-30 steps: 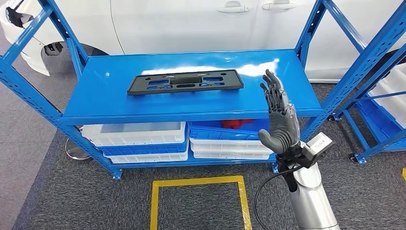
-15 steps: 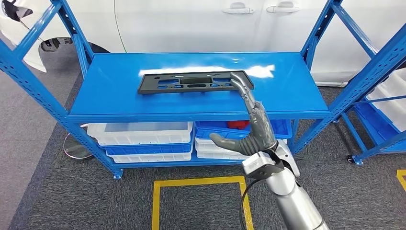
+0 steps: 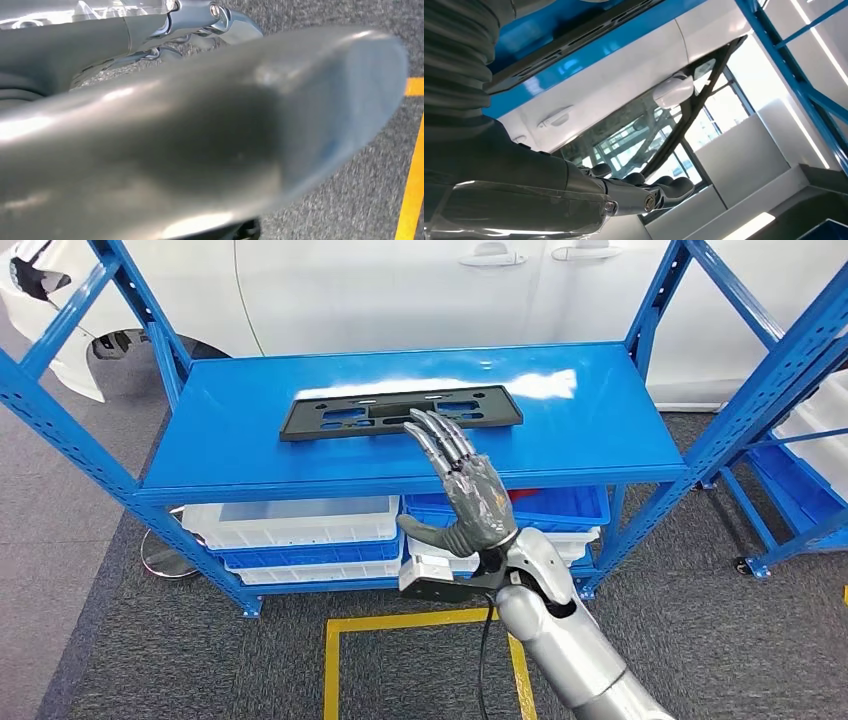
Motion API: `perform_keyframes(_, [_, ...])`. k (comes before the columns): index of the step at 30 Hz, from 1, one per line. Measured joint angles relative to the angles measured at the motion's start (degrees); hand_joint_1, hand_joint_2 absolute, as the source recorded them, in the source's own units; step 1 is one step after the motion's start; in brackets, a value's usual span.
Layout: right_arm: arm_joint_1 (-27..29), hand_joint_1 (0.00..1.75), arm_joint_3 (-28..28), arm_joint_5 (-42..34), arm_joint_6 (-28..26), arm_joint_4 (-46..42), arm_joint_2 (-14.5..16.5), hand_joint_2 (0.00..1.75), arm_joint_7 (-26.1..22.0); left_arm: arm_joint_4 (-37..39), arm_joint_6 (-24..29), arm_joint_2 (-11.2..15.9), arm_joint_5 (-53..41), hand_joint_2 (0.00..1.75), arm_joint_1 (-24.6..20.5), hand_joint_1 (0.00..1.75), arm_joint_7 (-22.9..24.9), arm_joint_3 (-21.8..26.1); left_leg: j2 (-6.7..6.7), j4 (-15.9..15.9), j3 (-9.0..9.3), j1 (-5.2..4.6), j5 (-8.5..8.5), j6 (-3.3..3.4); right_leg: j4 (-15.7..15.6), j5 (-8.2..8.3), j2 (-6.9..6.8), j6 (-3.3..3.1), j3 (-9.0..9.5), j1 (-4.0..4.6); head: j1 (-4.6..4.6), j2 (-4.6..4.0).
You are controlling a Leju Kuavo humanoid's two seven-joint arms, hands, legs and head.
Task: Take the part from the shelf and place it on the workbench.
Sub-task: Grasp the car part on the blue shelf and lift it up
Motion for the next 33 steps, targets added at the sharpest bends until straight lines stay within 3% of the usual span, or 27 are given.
perform_keyframes(2, [-1.1,0.0,0.83,2.1,-1.18,3.3,1.08,1.75,1.17,0.03,-0.01,-0.02,-0.27,0.0,0.03,0.0,0.02,0.0,0.01,7.86,-3.89,0.43,-3.28,-0.62,-0.02,-0.03,0.0,-0.11,0.02,-0.03,-0.04,0.0])
perform_keyframes(3, [-1.47,0.0,1.17,3.09,-1.69,4.98,1.55,1.75,1.75,0.03,-0.01,-0.02,-0.37,0.0,0.06,0.0,0.02,0.01,0.01,10.54,-5.35,0.65,-3.86,-0.89,0.01,-0.07,0.01,-0.1,0.04,-0.06,-0.05,0.0])
perform_keyframes(4, [-1.84,0.0,1.49,4.07,-2.19,6.64,2.01,1.75,2.33,0.03,-0.02,-0.01,-0.51,0.0,0.09,0.0,0.03,0.01,0.02,11.06,-5.83,0.88,-3.28,-1.13,0.07,-0.14,0.03,-0.03,0.09,-0.12,-0.04,0.0])
perform_keyframes(5, [-2.3,0.0,1.78,5.01,-2.68,8.27,2.47,1.75,2.89,0.03,-0.03,0.01,-0.68,0.0,0.1,0.0,0.04,0.01,0.03,9.15,-5.12,1.12,-1.6,-1.34,0.16,-0.25,0.08,0.11,0.18,-0.23,-0.05,0.0])
perform_keyframes(7, [-3.53,0.0,2.34,6.92,-3.79,11.48,3.49,1.75,4.02,0.04,-0.05,0.03,-1.02,0.0,0.08,0.0,0.07,0.01,0.02,1.13,-1.48,1.53,2.57,-1.68,0.46,-0.61,0.24,0.62,0.39,-0.36,-0.05,0.0])
perform_keyframes(9, [-4.97,0.0,2.91,8.82,-4.87,14.78,4.48,1.75,5.17,0.06,-0.08,0.03,-1.29,0.0,-0.01,0.0,0.14,0.0,-0.12,-4.34,1.06,1.53,4.24,-1.27,0.79,-0.9,0.45,1.28,0.36,-0.26,-0.06,0.01])
perform_keyframes(12, [-6.44,0.0,3.43,11.29,-6.2,18.84,5.55,1.75,6.73,0.07,-0.09,0.03,-1.59,0.0,0.0,0.0,0.22,0.0,-0.22,-5.14,1.29,1.34,4.09,0.13,0.84,-1.02,0.52,2.29,0.26,-0.24,-0.03,0.01])
perform_keyframes(14, [-7.12,0.0,3.55,12.29,-6.9,20.4,5.96,1.75,7.33,0.07,-0.08,0.04,-1.74,0.0,0.03,0.0,0.23,-0.01,-0.2,-5.35,1.42,1.39,4.16,0.95,2.78,-2.29,0.46,2.82,-0.57,-0.41,0.08,0.01])
perform_keyframes(17, [-8.74,0.0,3.84,14.17,-8.06,24.94,6.78,1.75,8.5,0.07,-0.06,0.07,-2.1,0.0,-0.08,0.0,0.32,-0.01,-0.05,-5.42,1.53,1.19,4.01,1.65,13.92,-7.13,0.41,3.07,-6.19,-0.46,0.21,0.01])
perform_keyframes(18, [-9.06,0.0,3.9,14.92,-8.47,26.72,7.01,1.75,9.03,0.07,-0.05,0.07,-2.2,0.0,-0.1,0.0,0.39,0.0,-0.06,-5.4,1.59,1.06,3.92,1.77,17.09,-7.87,0.41,3.03,-7.99,-0.44,0.21,0.01])
perform_keyframes(19, [-9.39,0.0,3.92,15.69,-8.89,28.53,7.26,1.75,9.54,0.07,-0.04,0.06,-2.33,0.0,-0.11,0.0,0.48,0.01,-0.11,-5.38,1.7,0.92,3.83,1.87,18.23,-7.46,0.41,2.87,-8.88,-0.38,0.22,0.01])
perform_keyframes(20, [-9.85,0.0,3.94,16.39,-9.32,30.34,7.59,1.75,9.99,0.08,-0.03,0.06,-2.46,0.0,-0.09,0.0,0.58,0.01,-0.16,-5.37,1.87,0.76,3.72,1.92,16.96,-5.95,0.41,2.59,-8.62,-0.27,0.21,0.01])
perform_keyframes(22, [-11.14,0.0,3.9,17.51,-10.16,33.92,8.32,1.75,10.72,0.11,-0.01,-0.03,-2.85,0.0,-0.07,0.0,0.69,0.01,-0.22,-5.38,2.35,0.49,3.44,1.92,9.25,-1.48,0.38,1.51,-5.52,0.21,0.2,0.0])
perform_keyframes(23, [-11.86,0.0,3.8,17.9,-10.58,35.54,8.64,1.75,10.95,0.19,0.0,-0.14,-3.04,0.0,-0.11,0.0,0.73,0.0,-0.23,-5.37,2.46,0.35,3.3,1.82,5.45,0.02,0.32,0.94,-3.9,0.5,0.1,0.01])
perform_keyframes(25, [-12.95,0.0,3.41,18.37,-11.24,38.19,9.04,1.75,11.2,0.33,0.03,-0.34,-3.42,0.0,-0.18,0.0,0.84,-0.01,-0.19,-5.34,2.39,0.35,3.13,1.39,1.58,0.93,0.23,0.36,-2.33,0.96,-0.04,0.01])
perform_keyframes(29, [-14.13,0.0,2.29,18.73,-12.52,42.35,9.79,1.75,11.09,0.38,0.14,-0.27,-4.23,0.0,-0.16,0.0,0.97,-0.01,-0.06,-4.95,2.49,0.39,2.39,0.19,0.31,0.92,0.39,0.04,-1.54,0.62,-0.13,0.01])
perform_keyframes(31, [-15.0,0.0,1.97,19.02,-13.1,44.24,10.46,0.87,10.92,0.4,0.19,-0.2,-4.57,0.0,-0.26,0.0,1.0,-0.01,-0.03,-0.56,0.51,0.59,0.18,-0.39,-0.37,0.96,0.37,-0.21,-0.73,0.26,-0.25,0.0])
perform_keyframes(33, [-15.57,0.0,1.69,19.2,-13.42,46.03,10.85,0.0,10.81,0.42,0.19,-0.19,-4.75,0.0,-0.29,0.0,1.03,-0.01,-0.02,7.16,-3.69,0.83,-2.68,-0.88,-0.42,0.67,0.5,-0.36,-0.31,0.24,-0.33,-0.01])
